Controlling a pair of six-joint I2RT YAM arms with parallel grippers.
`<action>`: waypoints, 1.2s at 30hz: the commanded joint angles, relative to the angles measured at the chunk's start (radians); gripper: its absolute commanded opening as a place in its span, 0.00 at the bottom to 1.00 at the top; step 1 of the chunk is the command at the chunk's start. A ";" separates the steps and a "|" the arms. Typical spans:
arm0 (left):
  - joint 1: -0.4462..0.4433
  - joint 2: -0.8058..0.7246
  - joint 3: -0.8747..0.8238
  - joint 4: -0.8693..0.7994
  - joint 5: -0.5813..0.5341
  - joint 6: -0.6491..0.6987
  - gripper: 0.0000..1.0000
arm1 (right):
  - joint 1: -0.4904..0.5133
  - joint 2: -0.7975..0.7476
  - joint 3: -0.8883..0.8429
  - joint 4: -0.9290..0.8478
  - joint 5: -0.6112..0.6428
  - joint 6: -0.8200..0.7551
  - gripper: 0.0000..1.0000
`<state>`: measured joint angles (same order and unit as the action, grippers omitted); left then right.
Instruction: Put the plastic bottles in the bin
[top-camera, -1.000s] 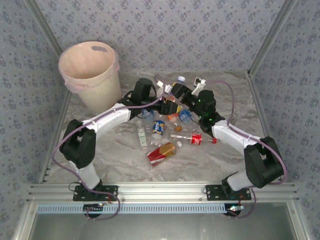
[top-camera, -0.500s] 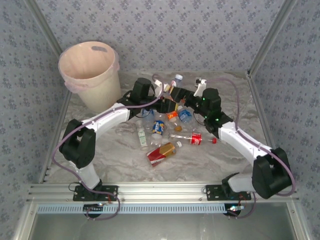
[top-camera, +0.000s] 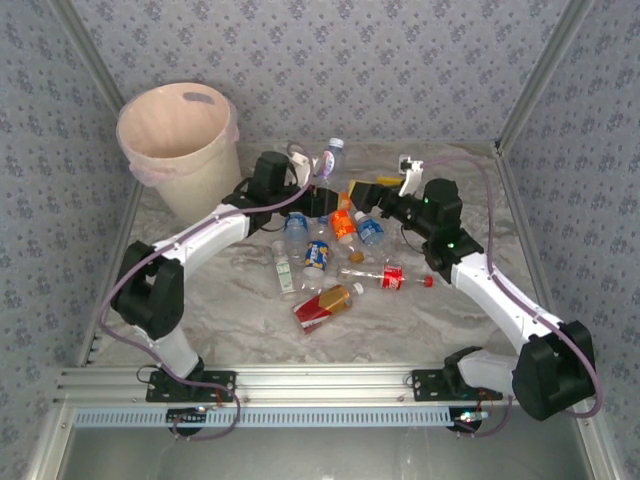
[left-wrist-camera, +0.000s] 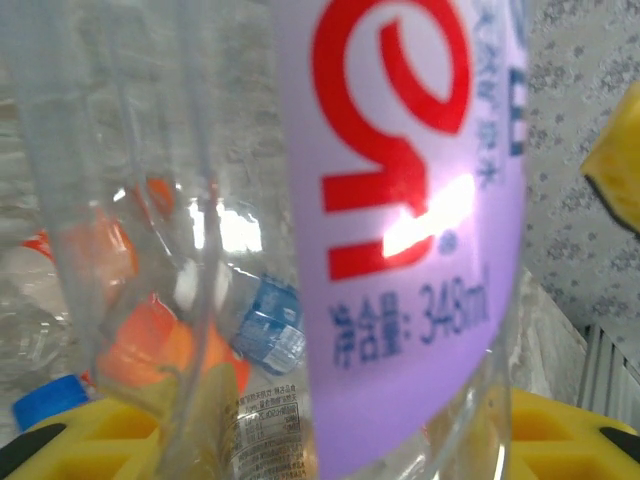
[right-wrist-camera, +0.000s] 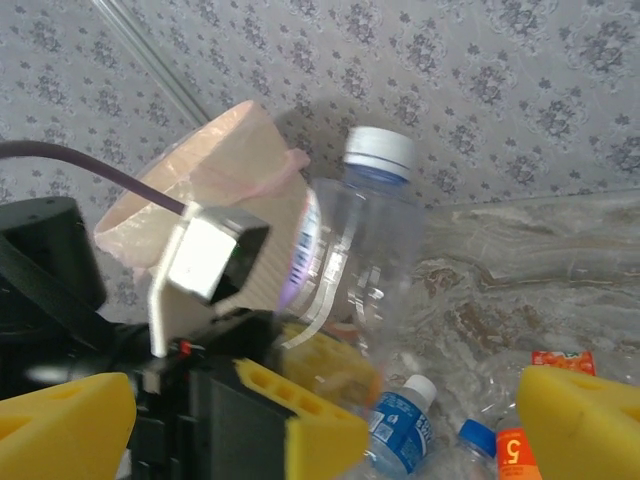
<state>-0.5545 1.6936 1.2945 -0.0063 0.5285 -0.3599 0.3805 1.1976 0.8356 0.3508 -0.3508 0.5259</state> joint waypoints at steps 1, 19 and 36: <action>0.024 -0.068 -0.005 -0.026 -0.066 0.002 0.49 | -0.013 -0.008 -0.046 0.047 0.064 -0.024 1.00; 0.096 -0.252 0.215 -0.198 -0.545 0.274 0.50 | -0.052 -0.004 -0.109 0.090 0.208 0.074 1.00; 0.437 -0.158 0.416 -0.312 -0.595 0.408 0.51 | -0.054 -0.042 -0.113 0.062 0.237 0.077 1.00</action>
<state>-0.1635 1.5101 1.6550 -0.2699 -0.0654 -0.0051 0.3332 1.1816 0.7311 0.4152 -0.1349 0.5911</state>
